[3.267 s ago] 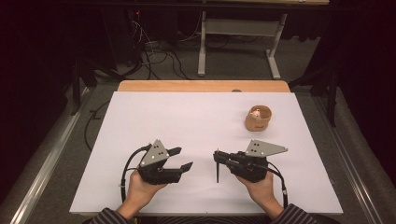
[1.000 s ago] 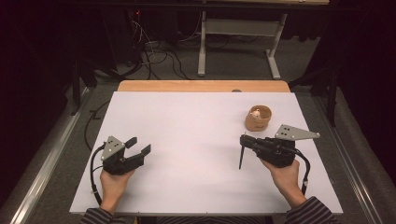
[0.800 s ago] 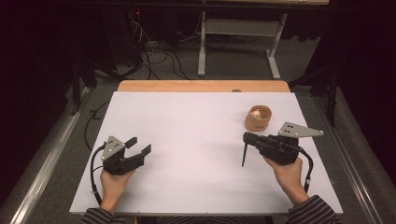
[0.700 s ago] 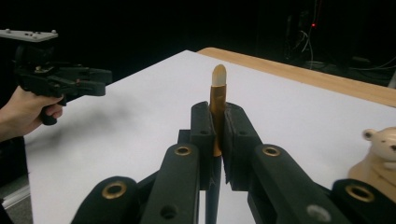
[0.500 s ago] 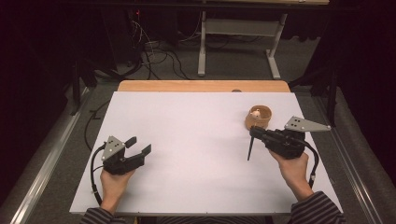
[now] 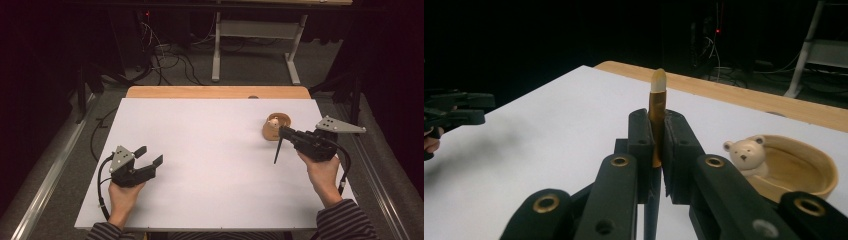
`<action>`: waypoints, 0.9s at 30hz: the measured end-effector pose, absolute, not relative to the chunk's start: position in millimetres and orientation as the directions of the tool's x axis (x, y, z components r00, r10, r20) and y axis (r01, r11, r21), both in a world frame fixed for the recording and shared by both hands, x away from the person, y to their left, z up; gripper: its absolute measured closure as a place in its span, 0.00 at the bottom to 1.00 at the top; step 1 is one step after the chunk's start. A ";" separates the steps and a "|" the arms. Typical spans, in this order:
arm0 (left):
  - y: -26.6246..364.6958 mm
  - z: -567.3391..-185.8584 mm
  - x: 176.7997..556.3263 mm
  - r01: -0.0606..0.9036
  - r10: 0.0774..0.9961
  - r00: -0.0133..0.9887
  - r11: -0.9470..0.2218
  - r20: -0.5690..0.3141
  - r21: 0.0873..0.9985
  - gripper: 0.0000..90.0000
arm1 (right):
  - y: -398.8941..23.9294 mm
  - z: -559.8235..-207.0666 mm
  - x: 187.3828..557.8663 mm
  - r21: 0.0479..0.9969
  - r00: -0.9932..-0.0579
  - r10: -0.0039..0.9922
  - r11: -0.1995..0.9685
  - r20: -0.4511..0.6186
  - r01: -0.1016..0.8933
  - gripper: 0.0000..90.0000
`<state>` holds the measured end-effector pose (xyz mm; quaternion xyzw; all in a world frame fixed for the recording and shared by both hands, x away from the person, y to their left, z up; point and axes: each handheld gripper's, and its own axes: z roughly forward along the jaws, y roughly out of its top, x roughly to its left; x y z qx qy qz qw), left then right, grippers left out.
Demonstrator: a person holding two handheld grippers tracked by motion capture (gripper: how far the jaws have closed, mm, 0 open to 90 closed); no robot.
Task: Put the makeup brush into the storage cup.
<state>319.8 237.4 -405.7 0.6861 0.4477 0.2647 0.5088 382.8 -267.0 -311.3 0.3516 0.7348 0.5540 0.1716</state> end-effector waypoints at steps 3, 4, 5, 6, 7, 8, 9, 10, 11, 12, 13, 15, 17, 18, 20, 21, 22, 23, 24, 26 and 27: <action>237.6 -405.5 319.8 0.345 0.881 0.463 -0.080 -0.096 0.935 0.34 | -270.1 -309.0 386.1 0.935 -0.683 0.717 0.135 0.137 0.329 0.96; 237.6 -405.5 319.8 0.345 0.881 0.463 -0.080 -0.096 0.935 0.34 | -271.3 -308.2 387.7 0.935 -0.680 0.721 0.133 0.136 0.329 0.96; 237.7 -405.6 319.9 0.346 0.881 0.464 -0.080 -0.096 0.935 0.34 | -271.3 -308.2 387.7 0.935 -0.680 0.721 0.133 0.136 0.329 0.96; 237.7 -405.8 320.2 0.347 0.880 0.465 -0.079 -0.098 0.935 0.34 | -272.2 -307.5 388.7 0.935 -0.675 0.725 0.132 0.137 0.331 0.96; 237.8 -405.9 320.5 0.349 0.879 0.466 -0.078 -0.100 0.934 0.33 | -273.1 -306.8 390.0 0.934 -0.671 0.729 0.132 0.134 0.331 0.96; 237.8 -406.0 320.8 0.352 0.878 0.467 -0.077 -0.104 0.933 0.32 | -274.9 -305.4 392.5 0.933 -0.663 0.737 0.129 0.136 0.335 0.96; 237.8 -406.1 321.0 0.355 0.877 0.469 -0.076 -0.107 0.932 0.32 | -275.8 -304.9 393.8 0.933 -0.659 0.740 0.131 0.132 0.334 0.96; 237.8 -406.2 321.2 0.357 0.874 0.474 -0.074 -0.112 0.931 0.32 | -275.8 -304.9 393.8 0.933 -0.659 0.740 0.131 0.132 0.334 0.96; 237.9 -406.1 321.5 0.360 0.871 0.477 -0.072 -0.117 0.930 0.31 | -277.2 -303.9 396.4 0.932 -0.651 0.747 0.127 0.134 0.339 0.96; 237.9 -406.1 321.7 0.362 0.870 0.479 -0.069 -0.122 0.930 0.31 | -277.2 -303.9 396.4 0.932 -0.651 0.747 0.127 0.134 0.339 0.96; 238.0 -406.0 321.8 0.363 0.869 0.479 -0.067 -0.124 0.930 0.30 | -278.3 -303.3 398.8 0.932 -0.644 0.753 0.125 0.134 0.340 0.96; 239.0 -405.7 321.6 0.364 0.870 0.476 -0.062 -0.128 0.929 0.29 | -280.0 -302.3 401.5 0.932 -0.635 0.761 0.122 0.134 0.343 0.96; 239.1 -405.7 321.7 0.364 0.871 0.474 -0.060 -0.129 0.930 0.28 | -280.6 -301.9 402.5 0.931 -0.631 0.764 0.118 0.138 0.346 0.96; 239.1 -405.6 321.6 0.363 0.871 0.474 -0.059 -0.130 0.930 0.28 | -281.8 -300.9 405.1 0.932 -0.627 0.768 0.121 0.130 0.342 0.96; 238.9 -405.3 321.5 0.362 0.872 0.473 -0.059 -0.129 0.930 0.26 | -282.9 -299.6 407.2 0.930 -0.619 0.774 0.118 0.133 0.347 0.96; 238.9 -405.3 321.5 0.362 0.871 0.473 -0.058 -0.129 0.930 0.26 | -283.6 -298.7 408.3 0.931 -0.616 0.777 0.119 0.130 0.346 0.96; 238.8 -405.4 321.7 0.365 0.873 0.470 -0.059 -0.130 0.929 0.26 | -284.4 -297.8 409.5 0.932 -0.613 0.779 0.116 0.128 0.343 0.96; 238.8 -405.4 321.8 0.366 0.875 0.467 -0.058 -0.130 0.929 0.25 | -284.8 -296.5 410.4 0.932 -0.607 0.784 0.114 0.130 0.345 0.96; 238.8 -405.4 321.8 0.366 0.875 0.467 -0.058 -0.130 0.929 0.24 | -285.3 -295.2 411.3 0.932 -0.604 0.787 0.113 0.128 0.345 0.96; 239.1 -405.2 322.1 0.374 0.877 0.462 -0.055 -0.135 0.926 0.23 | -286.3 -292.6 414.0 0.933 -0.598 0.792 0.114 0.121 0.340 0.96; 239.1 -405.1 322.0 0.376 0.877 0.460 -0.054 -0.136 0.925 0.23 | -286.3 -292.6 414.0 0.933 -0.598 0.792 0.114 0.121 0.340 0.96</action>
